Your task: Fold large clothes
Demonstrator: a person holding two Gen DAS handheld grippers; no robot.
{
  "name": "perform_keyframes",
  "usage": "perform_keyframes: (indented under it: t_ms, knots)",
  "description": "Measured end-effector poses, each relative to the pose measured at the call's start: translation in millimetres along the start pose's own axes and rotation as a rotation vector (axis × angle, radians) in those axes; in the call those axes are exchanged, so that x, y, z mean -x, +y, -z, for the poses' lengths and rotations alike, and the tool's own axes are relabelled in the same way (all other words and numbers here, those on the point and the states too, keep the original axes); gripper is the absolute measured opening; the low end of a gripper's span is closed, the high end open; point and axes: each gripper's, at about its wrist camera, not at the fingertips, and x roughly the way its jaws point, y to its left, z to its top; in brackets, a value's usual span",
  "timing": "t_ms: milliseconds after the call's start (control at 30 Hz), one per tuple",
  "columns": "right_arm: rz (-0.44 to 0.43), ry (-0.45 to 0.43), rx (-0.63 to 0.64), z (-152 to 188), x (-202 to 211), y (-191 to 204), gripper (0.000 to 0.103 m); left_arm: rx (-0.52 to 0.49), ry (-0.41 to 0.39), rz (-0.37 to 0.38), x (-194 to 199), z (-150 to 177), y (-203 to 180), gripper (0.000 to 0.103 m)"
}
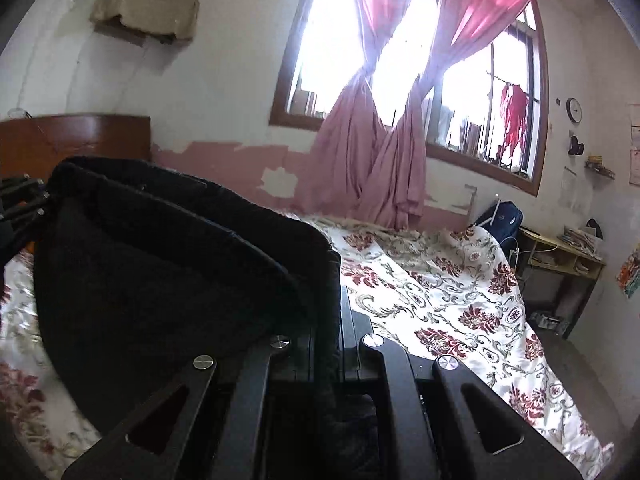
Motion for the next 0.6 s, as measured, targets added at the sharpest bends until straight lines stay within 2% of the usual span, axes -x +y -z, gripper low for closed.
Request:
perform_keyframes:
  t_ms: [167,300,500,600]
  knots:
    - [0.015,0.063,-0.002,5,-69,-2,0.006,0.019,0.093,0.003,-66,7,-19,0.006]
    - [0.036,0.091,0.035,15,-109,7,0.006,0.058,0.17,0.011,-111,22,-28,0.006]
    - [0.032,0.157,0.05,27,-160,17,0.006,0.16,0.291,0.057,-155,47,-30,0.006]
    - [0.033,0.175,0.059,33,-175,23,0.006,0.176,0.329,0.073,-169,58,-28,0.007]
